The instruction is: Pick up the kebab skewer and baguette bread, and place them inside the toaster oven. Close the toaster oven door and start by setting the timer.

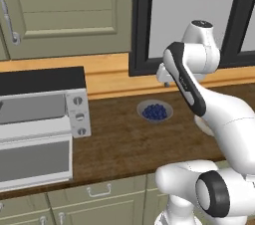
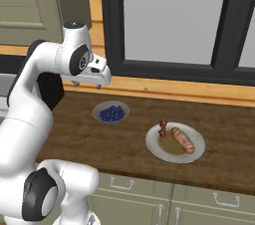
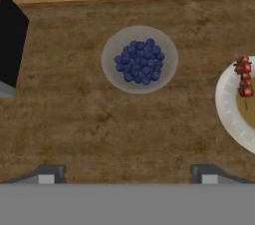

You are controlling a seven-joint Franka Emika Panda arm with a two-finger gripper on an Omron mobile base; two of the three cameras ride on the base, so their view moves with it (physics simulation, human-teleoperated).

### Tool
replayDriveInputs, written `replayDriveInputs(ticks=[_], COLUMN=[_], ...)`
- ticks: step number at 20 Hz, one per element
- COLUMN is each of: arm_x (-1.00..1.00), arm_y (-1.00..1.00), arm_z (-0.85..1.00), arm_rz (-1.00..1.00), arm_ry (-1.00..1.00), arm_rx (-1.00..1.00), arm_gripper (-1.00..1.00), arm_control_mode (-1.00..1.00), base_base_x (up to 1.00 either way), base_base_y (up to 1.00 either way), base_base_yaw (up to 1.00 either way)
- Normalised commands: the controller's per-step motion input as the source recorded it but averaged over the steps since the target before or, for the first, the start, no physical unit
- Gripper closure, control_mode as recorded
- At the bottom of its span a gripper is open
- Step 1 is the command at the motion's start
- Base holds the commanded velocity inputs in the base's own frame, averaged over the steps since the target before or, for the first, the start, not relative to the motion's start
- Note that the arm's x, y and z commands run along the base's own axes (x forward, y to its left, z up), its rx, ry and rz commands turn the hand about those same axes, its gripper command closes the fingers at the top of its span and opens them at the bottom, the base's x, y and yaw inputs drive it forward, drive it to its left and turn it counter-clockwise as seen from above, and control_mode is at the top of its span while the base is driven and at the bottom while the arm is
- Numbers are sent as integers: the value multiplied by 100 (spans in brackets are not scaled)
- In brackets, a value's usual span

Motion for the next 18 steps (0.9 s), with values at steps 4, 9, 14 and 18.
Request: replayDriveInputs(ticks=[4, 9, 14, 18], arm_x=[-4, -6, -11, -30], arm_y=[7, -22, -37, 13], arm_z=[0, 0, 0, -12], arm_rz=[-1, -1, -5, -2], arm_ry=[-6, -15, -11, -7], arm_rx=[0, 5, 7, 0], arm_gripper=[-100, -100, -100, -100], arm_control_mode=[-100, -100, -100, -100], base_base_x=[-6, 0, 0, 0], base_base_y=[17, 0, 0, 0], base_base_yaw=[-1, 0, 0, 0])
